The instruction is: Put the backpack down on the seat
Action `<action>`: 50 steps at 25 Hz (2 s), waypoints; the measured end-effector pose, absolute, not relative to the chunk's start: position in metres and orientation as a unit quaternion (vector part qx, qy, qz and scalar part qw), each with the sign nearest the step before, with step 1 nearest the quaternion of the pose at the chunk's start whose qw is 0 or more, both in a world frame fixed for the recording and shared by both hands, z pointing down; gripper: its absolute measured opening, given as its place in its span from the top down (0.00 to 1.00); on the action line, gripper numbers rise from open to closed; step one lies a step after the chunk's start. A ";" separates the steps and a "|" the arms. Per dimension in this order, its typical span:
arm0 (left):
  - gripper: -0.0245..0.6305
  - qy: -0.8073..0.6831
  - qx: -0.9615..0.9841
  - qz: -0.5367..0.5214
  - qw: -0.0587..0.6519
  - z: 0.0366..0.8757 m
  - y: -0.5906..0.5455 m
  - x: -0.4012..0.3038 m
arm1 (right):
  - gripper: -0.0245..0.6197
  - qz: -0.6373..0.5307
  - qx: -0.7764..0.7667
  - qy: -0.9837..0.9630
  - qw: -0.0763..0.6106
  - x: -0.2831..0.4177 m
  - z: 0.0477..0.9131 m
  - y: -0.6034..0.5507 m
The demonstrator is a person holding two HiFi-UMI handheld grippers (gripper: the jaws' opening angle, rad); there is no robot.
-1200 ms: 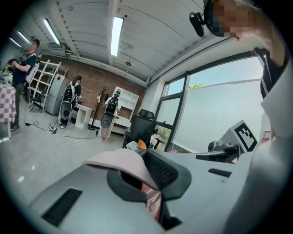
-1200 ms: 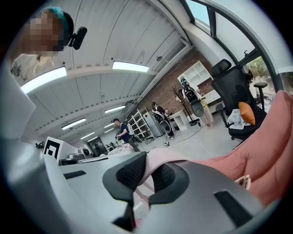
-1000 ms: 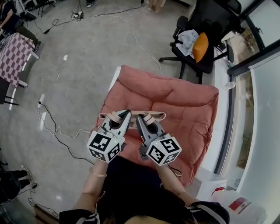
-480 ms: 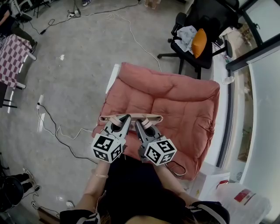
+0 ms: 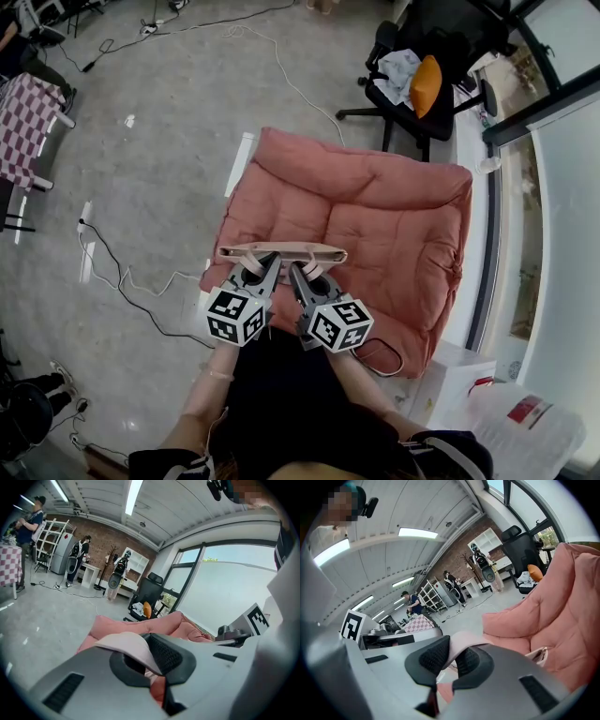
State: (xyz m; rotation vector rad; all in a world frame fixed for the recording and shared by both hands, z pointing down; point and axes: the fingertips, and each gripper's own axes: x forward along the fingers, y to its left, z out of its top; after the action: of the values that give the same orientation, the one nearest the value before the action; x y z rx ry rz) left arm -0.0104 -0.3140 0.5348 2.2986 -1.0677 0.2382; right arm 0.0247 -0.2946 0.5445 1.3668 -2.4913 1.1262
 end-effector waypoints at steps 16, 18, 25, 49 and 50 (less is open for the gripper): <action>0.93 -0.390 0.852 0.134 0.321 0.583 -0.307 -0.010 | 0.89 0.391 0.446 -0.800 0.092 0.024 0.591 -0.292; 0.93 -0.388 0.852 0.138 0.324 0.590 -0.307 -0.008 | 0.89 0.402 0.447 -0.794 0.091 0.026 0.597 -0.292; 0.93 -0.383 0.846 0.151 0.338 0.614 -0.305 -0.005 | 0.89 0.428 0.456 -0.773 0.103 0.030 0.620 -0.292; 0.93 -0.369 0.823 0.189 0.389 0.681 -0.312 -0.001 | 0.89 0.534 0.511 -0.667 0.095 0.043 0.685 -0.310; 0.93 -0.364 0.825 0.191 0.388 0.683 -0.313 0.000 | 0.89 0.535 0.512 -0.666 0.096 0.043 0.688 -0.311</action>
State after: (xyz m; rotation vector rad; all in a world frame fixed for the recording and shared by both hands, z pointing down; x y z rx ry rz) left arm -0.0001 -0.3127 0.6832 2.0980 -0.9252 0.4863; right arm 0.0435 -0.3112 0.6879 1.5164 -1.9719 1.5839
